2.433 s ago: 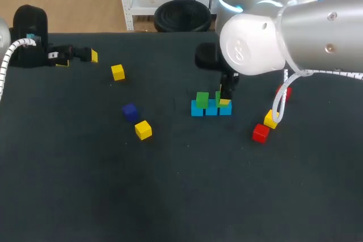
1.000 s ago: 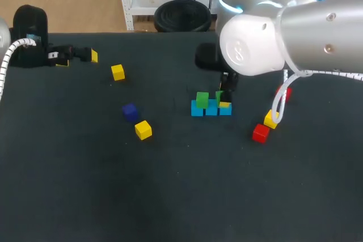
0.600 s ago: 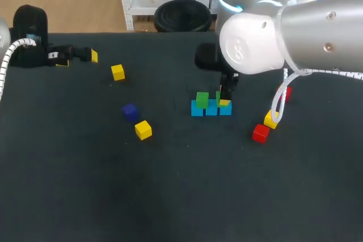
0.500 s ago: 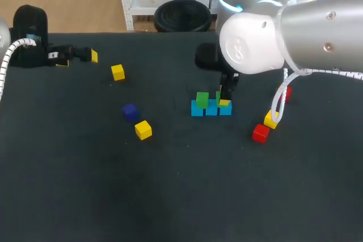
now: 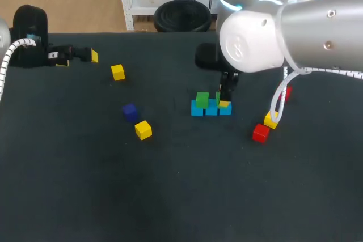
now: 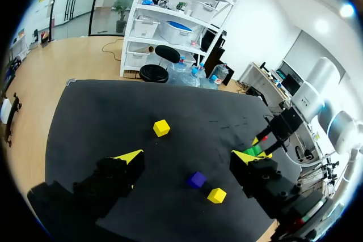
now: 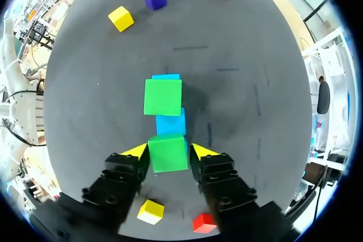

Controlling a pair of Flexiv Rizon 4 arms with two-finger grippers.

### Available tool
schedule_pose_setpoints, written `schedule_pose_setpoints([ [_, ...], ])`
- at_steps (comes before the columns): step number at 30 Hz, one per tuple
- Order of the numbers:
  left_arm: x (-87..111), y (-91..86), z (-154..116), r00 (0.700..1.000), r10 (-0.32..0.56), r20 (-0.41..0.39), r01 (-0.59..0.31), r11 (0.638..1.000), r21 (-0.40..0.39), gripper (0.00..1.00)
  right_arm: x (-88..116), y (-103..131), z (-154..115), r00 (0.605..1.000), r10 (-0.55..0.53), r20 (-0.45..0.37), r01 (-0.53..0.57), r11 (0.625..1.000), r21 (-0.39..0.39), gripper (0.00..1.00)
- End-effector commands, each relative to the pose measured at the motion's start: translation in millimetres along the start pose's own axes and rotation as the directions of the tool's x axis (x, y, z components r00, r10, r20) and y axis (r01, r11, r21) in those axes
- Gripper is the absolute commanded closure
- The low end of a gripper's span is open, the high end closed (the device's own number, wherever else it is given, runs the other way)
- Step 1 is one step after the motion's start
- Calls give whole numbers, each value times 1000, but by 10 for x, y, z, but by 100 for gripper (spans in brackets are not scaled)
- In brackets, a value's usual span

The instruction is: Place the blue cubes, place green cubes on the blue cubes, place the yellow cubes on the green cubes, then place the red cubes on the yellow cubes, and place purple cube on the red cubes.

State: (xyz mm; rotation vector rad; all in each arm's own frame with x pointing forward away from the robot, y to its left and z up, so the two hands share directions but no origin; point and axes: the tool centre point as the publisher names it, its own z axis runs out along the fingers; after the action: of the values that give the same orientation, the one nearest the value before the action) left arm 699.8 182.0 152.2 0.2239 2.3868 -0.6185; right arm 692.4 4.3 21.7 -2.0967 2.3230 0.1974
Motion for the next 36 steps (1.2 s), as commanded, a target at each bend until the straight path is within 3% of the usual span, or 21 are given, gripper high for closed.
schedule_pose_setpoints([
  [1, 10, 25, 3, 1000, 2, 6, -2, 1000, 11, 0, -7, -9, 0, 1000, 0, 1, 0, 1000, -3, 26],
  [2, 10, 25, 3, 1000, 2, 6, -2, 1000, 11, 0, -9, -9, 1, 1000, 0, 1, 0, 1000, -3, 15],
  [5, 10, 25, 3, 1000, 2, 6, -2, 1000, 11, 0, -13, -9, 2, 1000, 0, 2, 0, 1000, -2, 0],
  [22, 10, 25, 3, 1000, 2, 6, -2, 1000, 11, 0, 151, -51, -226, 994, -107, -25, 108, 993, 45, 0],
  [29, 10, 25, 3, 1000, 2, 6, -2, 1000, 11, 0, 373, -133, -320, 997, 67, 37, -69, 996, 56, 0],
  [33, 10, 25, 3, 1000, 2, 6, -2, 1000, 11, 0, 516, -183, -305, 969, 227, 95, -231, 972, 33, 0],
  [36, 10, 25, 3, 1000, 2, 6, -2, 1000, 11, 0, 605, -168, -281, 954, 281, 103, -285, 958, 32, 0],
])
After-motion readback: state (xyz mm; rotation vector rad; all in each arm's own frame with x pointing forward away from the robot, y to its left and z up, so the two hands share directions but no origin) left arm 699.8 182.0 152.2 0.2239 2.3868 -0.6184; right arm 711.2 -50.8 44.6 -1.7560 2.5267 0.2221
